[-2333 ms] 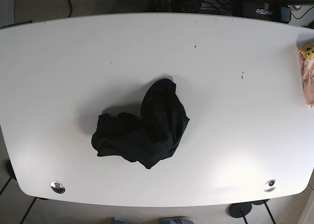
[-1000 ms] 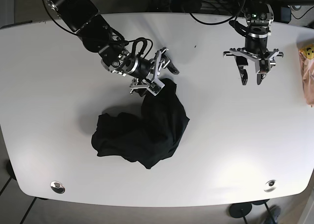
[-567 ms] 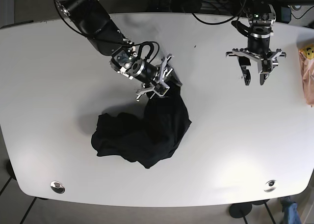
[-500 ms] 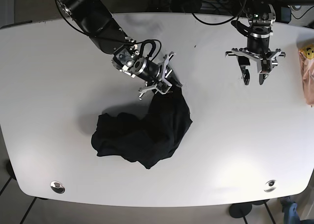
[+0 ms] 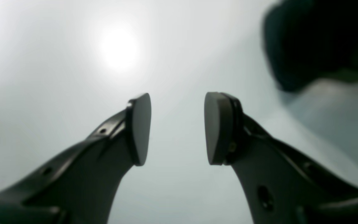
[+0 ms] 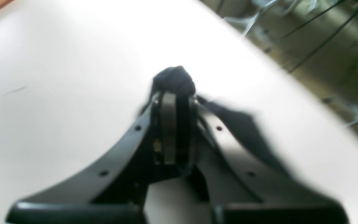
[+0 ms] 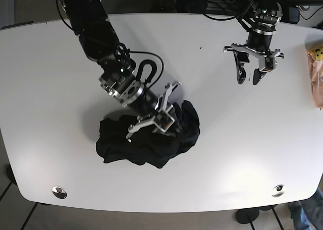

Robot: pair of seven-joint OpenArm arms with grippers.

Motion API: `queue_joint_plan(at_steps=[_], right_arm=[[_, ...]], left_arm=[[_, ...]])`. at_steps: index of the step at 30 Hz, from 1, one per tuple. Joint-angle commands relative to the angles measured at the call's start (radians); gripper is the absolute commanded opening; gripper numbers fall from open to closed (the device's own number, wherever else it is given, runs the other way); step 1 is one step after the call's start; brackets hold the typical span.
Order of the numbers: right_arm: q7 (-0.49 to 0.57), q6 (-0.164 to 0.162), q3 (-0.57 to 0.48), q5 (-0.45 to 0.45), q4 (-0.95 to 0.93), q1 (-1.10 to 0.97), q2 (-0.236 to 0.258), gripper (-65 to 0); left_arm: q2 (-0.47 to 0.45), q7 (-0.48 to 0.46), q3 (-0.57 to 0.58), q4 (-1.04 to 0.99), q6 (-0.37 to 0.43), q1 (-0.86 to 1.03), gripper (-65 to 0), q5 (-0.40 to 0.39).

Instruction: Fold the T-shirt properly

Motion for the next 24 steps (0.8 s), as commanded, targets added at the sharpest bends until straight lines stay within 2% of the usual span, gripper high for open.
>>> queue_joint_plan(at_steps=[1, 3, 5, 6, 8, 11, 13, 15, 16, 18, 23, 24], right_arm=[[0.017, -0.001, 0.003, 0.007, 0.030, 0.110, -0.022, -62.9], [-0.009, -0.001, 0.002, 0.007, 0.033, 0.196, -0.028, -62.9], [-0.048, 0.002, 0.002, 0.007, 0.032, 0.303, -0.068, -62.9], [-0.069, 0.015, 0.002, 0.007, 0.030, 0.349, -0.082, -62.9], [-0.114, 0.039, 0.003, 0.005, 0.028, 0.438, -0.103, -62.9], [-0.170, 0.041, 0.028, 0.005, 0.027, 0.573, -0.134, -62.9], [-0.187, 0.044, 0.088, 0.005, -0.011, 0.644, -0.173, -62.9], [-0.192, 0.071, 0.138, 0.005, -0.054, 0.694, -0.199, -62.9], [-0.210, 0.084, 0.172, 0.001, -0.073, 0.717, -0.217, -62.9], [-0.223, 0.084, 0.226, 0.005, -0.100, 0.737, -0.229, -62.9], [-0.223, 0.084, 0.243, 0.005, -0.122, 0.731, -0.228, -62.9], [-0.223, 0.084, 0.243, 0.005, -0.122, 0.728, -0.226, -62.9]], left_arm=[[-0.007, -0.029, 0.019, 0.017, 0.000, 0.002, -38.1, -0.013], [-0.007, -0.023, 0.041, 0.017, 0.000, 0.002, -37.8, -0.013], [-0.025, 0.045, 0.068, 0.015, 0.000, -0.007, -37.8, -0.013], [-0.036, 0.066, 0.085, 0.012, 0.002, -0.018, -37.8, -0.013], [-0.045, 0.076, 0.114, -0.020, 0.002, -0.058, -37.9, -0.013], [-0.051, 0.076, 0.136, -0.098, 0.002, -0.124, -37.9, -0.011], [-0.071, 0.070, 0.183, -0.166, 0.003, -0.173, -38.1, 0.050], [-0.077, 0.030, 0.242, -0.218, 0.003, -0.210, -38.1, 0.137], [-0.074, -0.027, 0.261, -0.249, 0.003, -0.217, -38.1, 0.183], [-0.076, -0.098, 0.309, -0.284, 0.005, -0.224, -38.1, 0.236], [-0.074, -0.110, 0.327, -0.307, 0.008, -0.270, -38.1, 0.262], [-0.073, -0.112, 0.327, -0.319, 0.028, -0.277, -38.1, 0.260]])
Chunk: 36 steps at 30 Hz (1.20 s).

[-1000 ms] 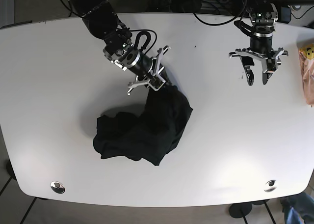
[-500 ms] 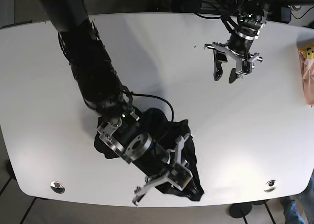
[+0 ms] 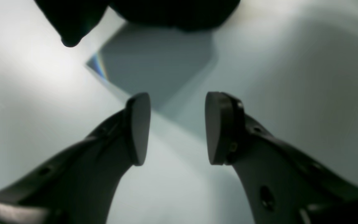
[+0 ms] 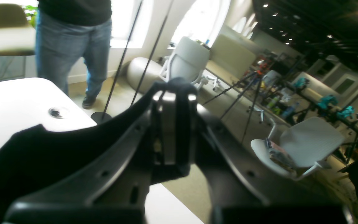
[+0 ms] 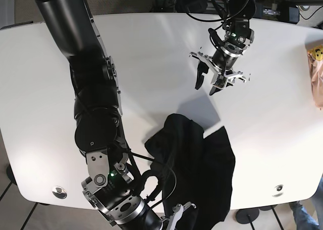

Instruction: Fold the T-shirt properly

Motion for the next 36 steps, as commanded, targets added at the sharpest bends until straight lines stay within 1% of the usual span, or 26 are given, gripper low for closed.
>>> queue_joint_plan(at_steps=[1, 3, 7, 10, 11, 13, 14, 16, 20, 22, 24, 25, 27, 28, 30, 33, 36], right_arm=[[0.036, -0.011, 0.003, 0.004, 0.013, 0.042, -0.002, -62.9], [0.036, -0.011, 0.004, 0.004, 0.013, 0.042, 0.000, -62.9], [0.036, -0.011, 0.004, 0.004, 0.015, 0.041, 0.000, -62.9], [0.038, -0.011, 0.004, 0.004, 0.015, 0.027, 0.000, -62.9], [0.038, -0.011, 0.004, 0.004, 0.015, 0.021, 0.000, -62.9], [0.038, -0.011, 0.004, 0.004, 0.015, 0.013, 0.000, -62.9], [0.038, -0.011, 0.004, 0.004, 0.015, 0.004, 0.000, -62.9], [0.039, -0.011, 0.004, 0.004, 0.015, -0.008, 0.000, -62.9], [0.039, -0.011, 0.006, 0.004, 0.015, -0.014, 0.000, -62.9], [0.039, -0.011, 0.047, 0.004, 0.015, -0.016, -0.003, -62.9], [0.039, -0.011, 0.070, 0.004, 0.015, -0.013, -0.005, -62.9], [0.039, -0.011, 0.070, 0.005, 0.015, -0.010, -0.005, -62.9], [0.039, -0.011, 0.070, 0.005, 0.015, -0.008, -0.005, -62.9], [0.039, -0.011, 0.070, 0.005, 0.015, -0.008, -0.007, -62.9], [0.039, -0.011, 0.070, 0.005, 0.015, -0.008, -0.007, -62.9], [0.039, -0.011, 0.070, 0.005, 0.015, -0.008, -0.007, -62.9], [0.039, -0.011, 0.070, 0.005, 0.016, -0.008, -0.007, -62.9]], left_arm=[[-0.002, -0.024, 0.000, -0.014, 0.059, -0.034, -38.1, -0.010], [-0.004, -0.024, 0.000, -0.035, 0.092, -0.076, -37.9, -0.010], [0.000, -0.021, 0.000, -0.095, 0.094, -0.166, -37.6, -0.010], [-0.007, -0.015, -0.003, -0.103, 0.094, -0.226, -37.2, -0.010], [-0.008, 0.003, -0.005, -0.104, 0.094, -0.242, -35.0, -0.010], [-0.010, 0.063, -0.011, -0.106, 0.094, -0.280, -27.4, -0.010], [-0.010, 0.065, -0.028, -0.106, 0.092, -0.289, -26.8, -0.010], [-0.010, 0.066, -0.046, -0.109, 0.091, -0.306, -26.8, -0.010], [-0.074, 0.068, -0.040, -0.215, 0.089, -0.377, -26.7, -0.012], [-0.099, 0.066, -0.040, -0.281, 0.088, -0.423, -26.7, -0.012], [-0.116, 0.057, -0.016, -0.322, 0.088, -0.447, -26.7, -0.013], [-0.126, 0.033, 0.000, -0.342, 0.088, -0.456, -26.7, -0.013], [-0.151, -0.061, 0.044, -0.412, 0.088, -0.473, -26.7, -0.013], [-0.158, -0.079, 0.078, -0.452, 0.088, -0.489, -26.7, -0.013], [-0.162, -0.082, 0.110, -0.501, 0.089, -0.522, -26.9, -0.013], [-0.157, -0.084, 0.113, -0.534, 0.092, -0.558, -31.0, -0.013], [-0.148, -0.084, 0.115, -0.580, 0.092, -0.599, -31.5, -0.013]])
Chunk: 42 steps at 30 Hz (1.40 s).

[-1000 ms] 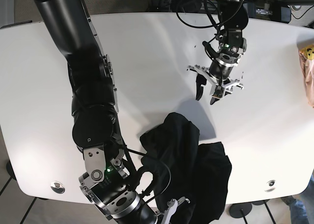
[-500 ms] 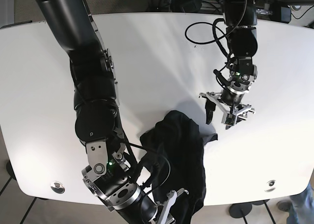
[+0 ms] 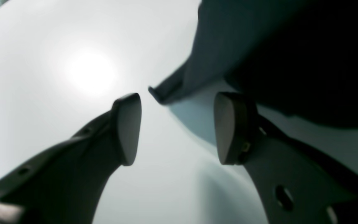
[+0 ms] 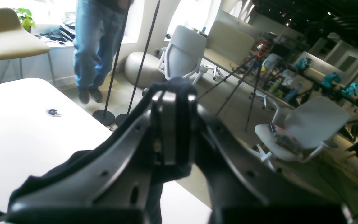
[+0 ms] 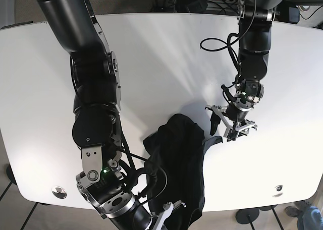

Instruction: Fold the T-shirt properly

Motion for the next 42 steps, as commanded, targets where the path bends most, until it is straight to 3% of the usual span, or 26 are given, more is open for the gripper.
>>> queue_joint_plan(at_steps=[1, 3, 6, 11, 15, 19, 21, 25, 29, 31, 34, 36, 42], right_arm=[[0.035, -0.008, 0.002, 0.005, 0.018, 0.041, -0.003, -62.9], [0.035, -0.008, 0.002, 0.005, 0.018, 0.041, -0.003, -62.9], [0.035, -0.008, 0.002, 0.005, 0.019, 0.043, -0.003, -62.9], [0.034, -0.008, 0.004, 0.005, 0.021, 0.041, -0.002, -62.9], [0.034, -0.008, 0.005, 0.004, 0.021, 0.038, 0.003, -62.9], [0.034, -0.008, 0.080, 0.004, 0.021, 0.037, 0.003, -62.9], [0.034, -0.008, 0.120, 0.004, 0.015, 0.043, 0.004, -62.9], [0.035, -0.008, 0.160, 0.001, -0.036, 0.063, 0.036, -62.9], [0.075, -0.016, 0.175, 0.002, -0.153, 0.118, 0.066, -62.9], [0.121, -0.016, 0.195, -0.002, -0.246, 0.170, 0.067, -62.9], [0.152, -0.017, 0.198, 0.004, -0.398, 0.299, 0.067, -62.9], [0.201, -0.019, 0.198, 0.004, -0.473, 0.377, 0.066, -62.9], [0.207, -0.019, 0.198, 0.004, -0.535, 0.447, 0.061, -62.9]], left_arm=[[0.014, -0.031, 0.001, -0.031, 0.005, -0.049, -31.5, -0.009], [0.026, -0.041, -0.001, -0.075, 0.003, -0.084, -31.7, -0.009], [0.029, -0.147, 0.028, -0.202, 0.002, -0.133, -31.7, -0.009], [0.044, -0.170, 0.051, -0.279, 0.006, -0.173, -32.9, -0.041], [0.046, -0.164, 0.056, -0.279, 0.008, -0.175, -63.1, -0.050], [0.043, -0.164, 0.047, -0.268, 0.008, -0.175, -65.0, -0.058], [0.032, -0.155, -0.025, -0.205, 0.002, -0.169, -65.0, -0.056], [0.021, -0.038, -0.124, -0.058, -0.006, -0.167, -65.0, -0.056], [0.020, 0.117, -0.240, 0.123, -0.069, -0.195, -65.0, -0.056], [0.017, 0.201, -0.289, 0.193, -0.095, -0.270, -65.0, -0.052], [-0.058, 0.310, -0.306, 0.243, -0.101, -0.434, -65.0, -0.055], [-0.111, 0.353, -0.306, 0.243, -0.101, -0.560, -65.0, -0.055], [-0.224, 0.428, -0.306, 0.238, -0.141, -0.825, -65.0, -0.056]])
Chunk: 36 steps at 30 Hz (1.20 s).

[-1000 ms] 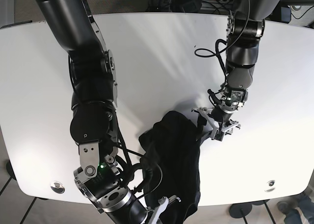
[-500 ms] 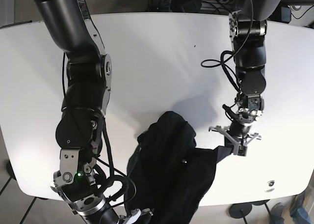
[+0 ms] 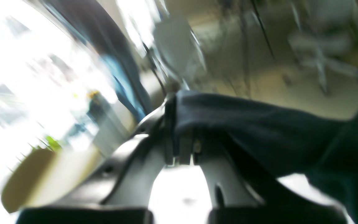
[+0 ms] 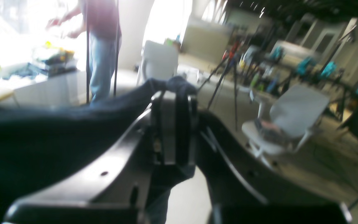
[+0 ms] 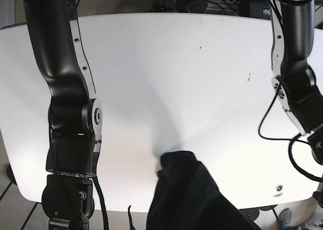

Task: Fold the T-shirt properly
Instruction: 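Lift and spread the black shirt between both grippers, laying it flat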

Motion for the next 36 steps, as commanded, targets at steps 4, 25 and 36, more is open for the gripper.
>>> queue_joint_plan(at_steps=[4, 25, 36], right_arm=[[0.011, -0.006, 0.001, 0.004, 0.090, -0.023, -0.002, -62.9], [-0.093, 0.005, 0.124, 0.004, 0.684, -1.157, 0.033, -62.9], [-0.098, 0.005, 0.206, 0.004, 0.783, -1.425, 0.033, -62.9]], left_arm=[[-0.041, 0.117, -0.011, 0.061, -0.080, -0.098, -65.0, -0.012], [0.364, 0.330, -0.420, 0.761, -0.247, 1.115, -65.0, -0.013], [0.451, 0.228, -0.521, 0.754, -0.247, 1.439, -65.0, -0.013]])
